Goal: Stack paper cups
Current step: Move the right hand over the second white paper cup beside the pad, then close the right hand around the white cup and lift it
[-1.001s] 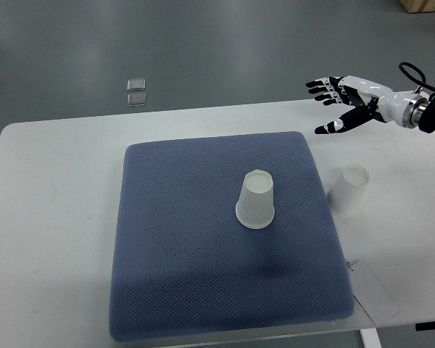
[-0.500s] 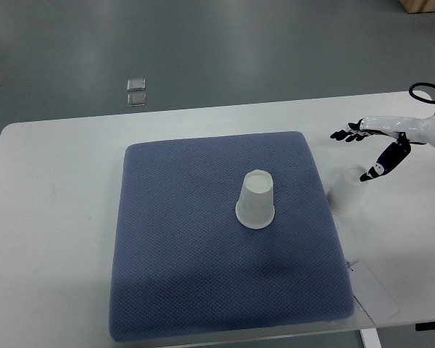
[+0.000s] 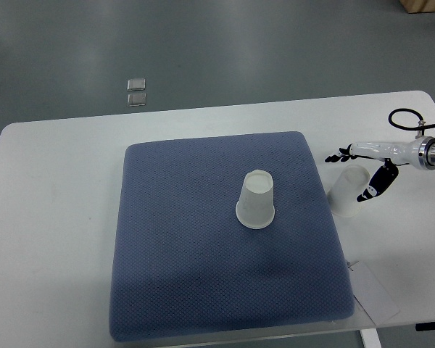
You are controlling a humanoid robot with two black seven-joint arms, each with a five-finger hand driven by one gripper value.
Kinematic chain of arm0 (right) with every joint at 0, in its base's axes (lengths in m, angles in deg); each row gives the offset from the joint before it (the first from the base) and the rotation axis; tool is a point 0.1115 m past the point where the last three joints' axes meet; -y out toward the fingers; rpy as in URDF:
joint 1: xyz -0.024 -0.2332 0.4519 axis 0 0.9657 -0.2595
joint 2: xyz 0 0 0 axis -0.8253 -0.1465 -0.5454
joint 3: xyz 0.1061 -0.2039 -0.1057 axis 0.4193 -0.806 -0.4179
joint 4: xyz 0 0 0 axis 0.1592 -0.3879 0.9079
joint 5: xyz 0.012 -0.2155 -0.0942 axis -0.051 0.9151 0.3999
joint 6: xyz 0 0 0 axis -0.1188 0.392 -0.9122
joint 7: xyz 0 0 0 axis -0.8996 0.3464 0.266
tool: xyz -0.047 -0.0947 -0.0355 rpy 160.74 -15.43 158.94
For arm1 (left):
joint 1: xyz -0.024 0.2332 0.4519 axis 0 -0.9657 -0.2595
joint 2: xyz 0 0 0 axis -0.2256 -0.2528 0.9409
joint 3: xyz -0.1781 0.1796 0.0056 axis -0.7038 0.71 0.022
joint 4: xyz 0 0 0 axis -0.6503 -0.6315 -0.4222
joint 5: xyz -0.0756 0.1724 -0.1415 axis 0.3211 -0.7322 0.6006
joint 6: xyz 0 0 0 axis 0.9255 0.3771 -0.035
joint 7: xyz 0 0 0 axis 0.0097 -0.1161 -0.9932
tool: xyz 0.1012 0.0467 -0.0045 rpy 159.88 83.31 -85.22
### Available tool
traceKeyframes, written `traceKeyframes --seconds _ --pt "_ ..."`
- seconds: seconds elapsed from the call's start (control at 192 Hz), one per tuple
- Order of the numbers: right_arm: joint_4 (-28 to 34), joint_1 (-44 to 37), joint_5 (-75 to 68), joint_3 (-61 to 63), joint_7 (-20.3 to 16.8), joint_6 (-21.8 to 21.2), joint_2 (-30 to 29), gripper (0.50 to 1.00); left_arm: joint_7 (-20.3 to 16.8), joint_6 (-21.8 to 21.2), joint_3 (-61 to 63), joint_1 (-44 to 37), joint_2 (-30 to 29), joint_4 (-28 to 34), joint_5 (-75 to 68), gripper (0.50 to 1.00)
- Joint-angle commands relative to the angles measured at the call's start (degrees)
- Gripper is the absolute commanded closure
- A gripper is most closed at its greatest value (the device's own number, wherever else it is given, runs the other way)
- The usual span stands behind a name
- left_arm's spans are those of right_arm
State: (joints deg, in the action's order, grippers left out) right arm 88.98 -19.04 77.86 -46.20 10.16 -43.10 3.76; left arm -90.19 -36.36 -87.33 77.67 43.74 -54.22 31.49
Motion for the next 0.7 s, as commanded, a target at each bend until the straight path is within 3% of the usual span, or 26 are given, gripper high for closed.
traceKeyframes --seconds 0.0,0.12,0.245,0.344,0.552,0.693 --pt "-0.7 0.3 0.7 -0.5 0.0 0.0 -0.3 0.634 0.0 0.0 0.0 0.0 0.0 0.0 0.0 0.500" --pt "-1.3 0.3 1.1 -0.5 0.1 0.0 -0.3 0.728 0.0 0.0 0.0 0.0 0.0 0.0 0.0 0.500" --pt "-1.4 0.4 1.6 -0.5 0.1 0.1 -0.3 0.893 0.0 0.0 0.0 0.0 0.0 0.1 0.0 0.500" --pt "-1.9 0.3 1.6 -0.5 0.1 0.2 -0.3 0.987 0.0 0.0 0.0 0.0 0.0 0.0 0.0 0.500" --pt "-2.1 -0.8 0.9 0.8 1.7 0.8 0.5 1.000 0.0 0.0 0.0 0.0 0.0 0.1 0.0 0.500" --pt "-1.9 -6.2 0.3 2.1 3.3 0.1 2.7 1.000 0.0 0.0 0.0 0.0 0.0 0.0 0.0 0.500"
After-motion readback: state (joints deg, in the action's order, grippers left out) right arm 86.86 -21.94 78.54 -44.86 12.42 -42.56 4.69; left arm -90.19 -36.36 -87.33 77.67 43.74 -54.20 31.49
